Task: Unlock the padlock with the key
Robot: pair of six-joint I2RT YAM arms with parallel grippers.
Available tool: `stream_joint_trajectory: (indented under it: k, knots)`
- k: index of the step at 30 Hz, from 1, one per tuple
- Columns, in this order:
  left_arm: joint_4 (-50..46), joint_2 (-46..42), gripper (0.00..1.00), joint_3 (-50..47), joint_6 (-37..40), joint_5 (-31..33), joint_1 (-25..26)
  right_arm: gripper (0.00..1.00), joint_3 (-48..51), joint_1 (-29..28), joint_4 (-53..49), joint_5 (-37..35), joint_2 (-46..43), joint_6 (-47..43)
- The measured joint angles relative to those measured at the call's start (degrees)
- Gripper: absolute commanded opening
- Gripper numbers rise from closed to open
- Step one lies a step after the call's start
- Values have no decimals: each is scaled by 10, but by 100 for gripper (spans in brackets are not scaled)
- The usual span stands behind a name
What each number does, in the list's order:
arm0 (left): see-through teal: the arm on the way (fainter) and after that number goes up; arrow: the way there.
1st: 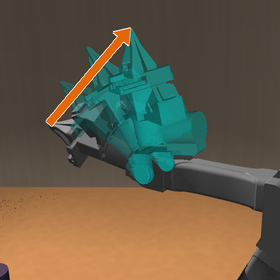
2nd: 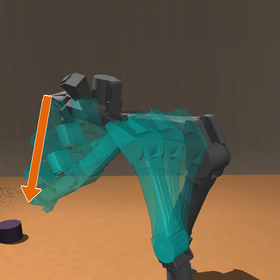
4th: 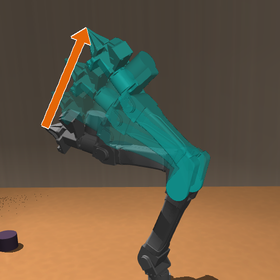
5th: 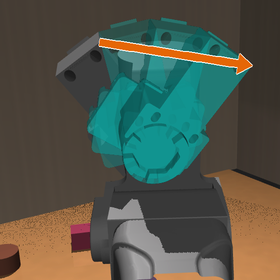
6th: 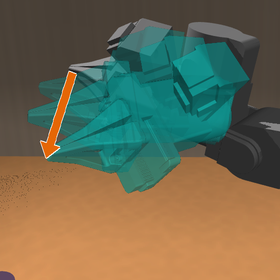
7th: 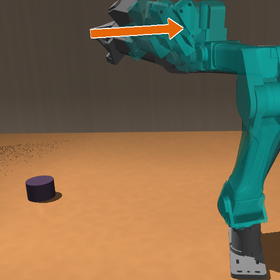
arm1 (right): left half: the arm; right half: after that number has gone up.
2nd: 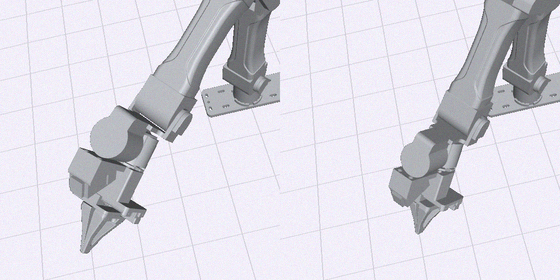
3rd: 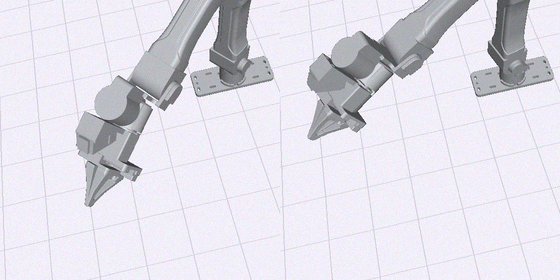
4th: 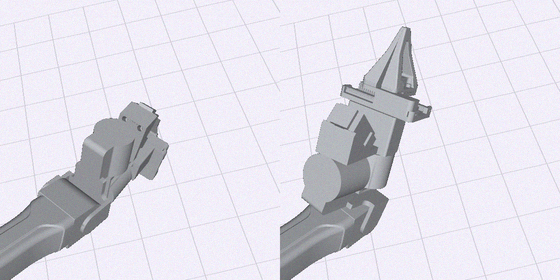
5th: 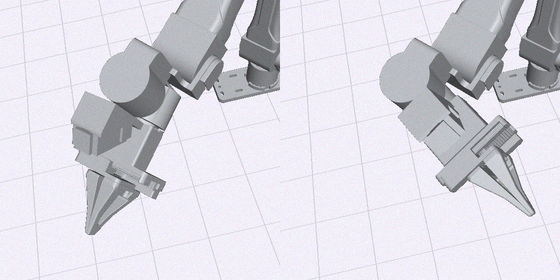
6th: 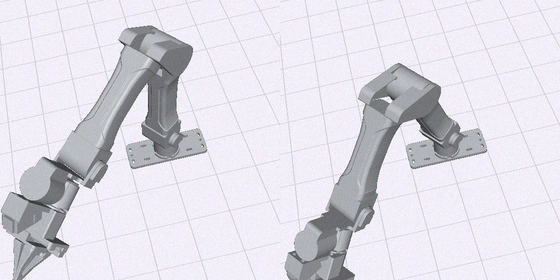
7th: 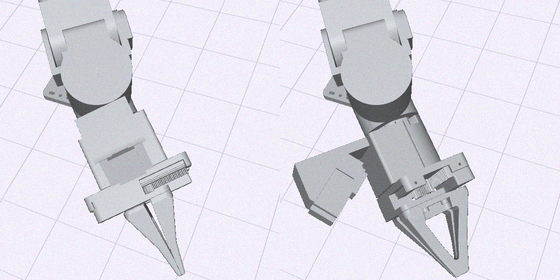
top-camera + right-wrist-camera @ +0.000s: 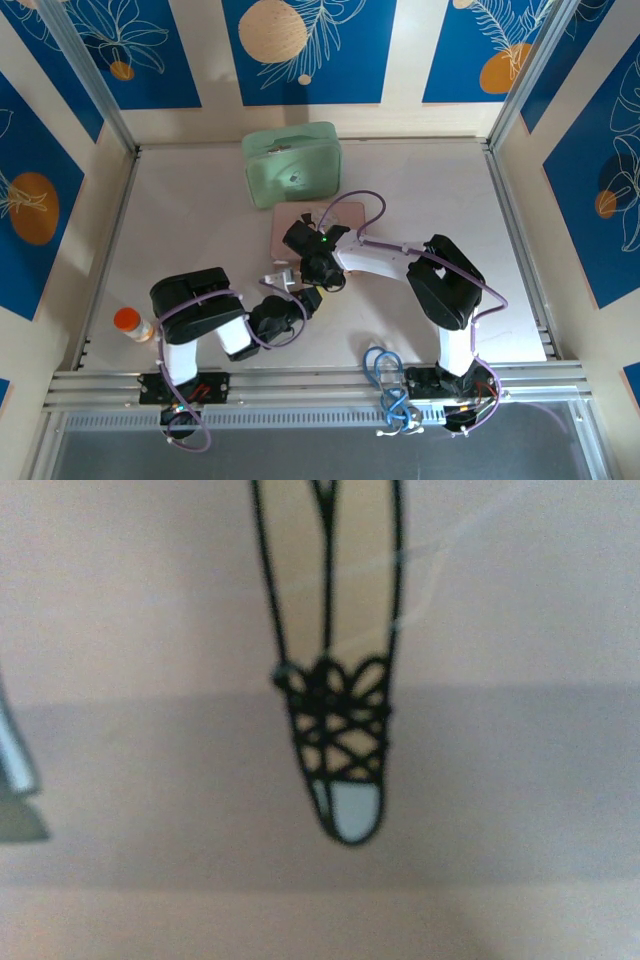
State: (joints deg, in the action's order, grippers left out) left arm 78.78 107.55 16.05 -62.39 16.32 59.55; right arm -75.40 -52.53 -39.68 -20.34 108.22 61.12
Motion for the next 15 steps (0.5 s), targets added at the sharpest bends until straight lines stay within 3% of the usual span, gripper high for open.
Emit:
stream_joint_trajectory:
  k: [10,15]
  knots:
    - [-20,-6,0,8,10,3,3,0,1,0,-1,-2,0,0]
    - [-168,-71,0,41,44,36,19,0,0,2,-7,-5,0,5]
